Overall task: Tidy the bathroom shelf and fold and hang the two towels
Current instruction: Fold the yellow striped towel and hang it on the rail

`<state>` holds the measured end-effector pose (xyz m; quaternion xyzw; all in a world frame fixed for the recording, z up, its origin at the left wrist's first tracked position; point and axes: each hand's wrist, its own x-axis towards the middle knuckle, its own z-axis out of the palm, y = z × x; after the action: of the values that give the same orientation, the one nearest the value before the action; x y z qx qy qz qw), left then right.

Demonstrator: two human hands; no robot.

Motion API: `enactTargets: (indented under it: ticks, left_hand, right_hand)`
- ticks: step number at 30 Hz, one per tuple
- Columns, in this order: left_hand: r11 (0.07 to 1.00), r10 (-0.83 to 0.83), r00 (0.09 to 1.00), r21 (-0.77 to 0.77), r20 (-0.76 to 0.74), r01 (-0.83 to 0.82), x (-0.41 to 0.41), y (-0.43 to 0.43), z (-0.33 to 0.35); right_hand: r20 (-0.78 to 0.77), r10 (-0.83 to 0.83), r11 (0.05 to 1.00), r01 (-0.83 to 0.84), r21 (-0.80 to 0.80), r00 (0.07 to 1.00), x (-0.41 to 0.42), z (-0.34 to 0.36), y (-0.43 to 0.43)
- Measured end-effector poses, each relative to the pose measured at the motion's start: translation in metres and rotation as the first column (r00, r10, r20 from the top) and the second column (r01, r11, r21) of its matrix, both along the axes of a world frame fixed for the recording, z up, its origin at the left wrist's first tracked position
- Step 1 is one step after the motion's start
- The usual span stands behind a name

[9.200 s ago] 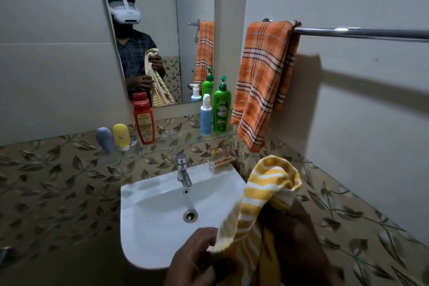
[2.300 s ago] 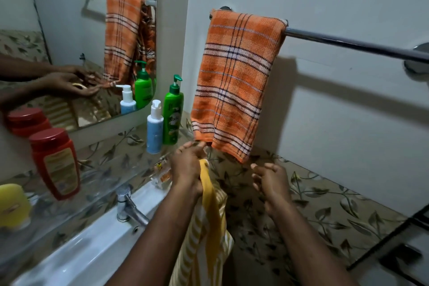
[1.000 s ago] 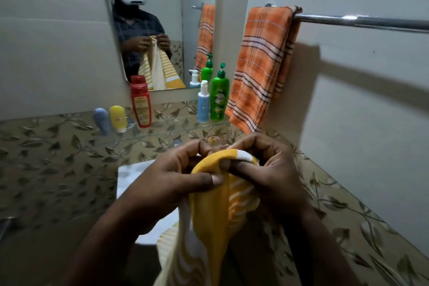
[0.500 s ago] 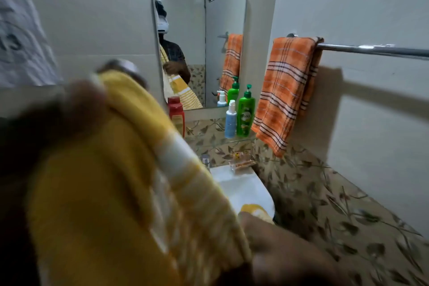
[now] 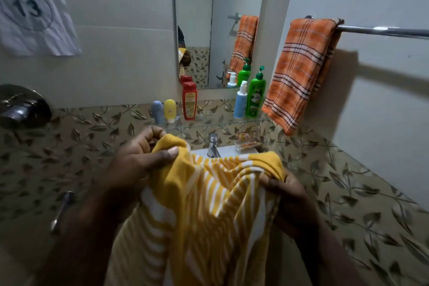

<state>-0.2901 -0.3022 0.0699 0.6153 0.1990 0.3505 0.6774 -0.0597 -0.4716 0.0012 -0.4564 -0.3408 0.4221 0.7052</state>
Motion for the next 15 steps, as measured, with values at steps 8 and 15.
enactTargets:
  ticks: [8, 15]
  left_hand:
    - [0.961, -0.099, 0.980, -0.239, 0.172, 0.139, 0.033, -0.018, -0.050]
    - [0.990, -0.060, 0.997, -0.125, 0.047, 0.065, 0.061, -0.030, -0.065]
  right_hand:
    - [-0.219, -0.031, 0.999, 0.026, -0.027, 0.975, 0.005, 0.001, 0.001]
    - [0.114, 0.126, 0.990, -0.117, -0.077, 0.986, 0.034, -0.025, -0.011]
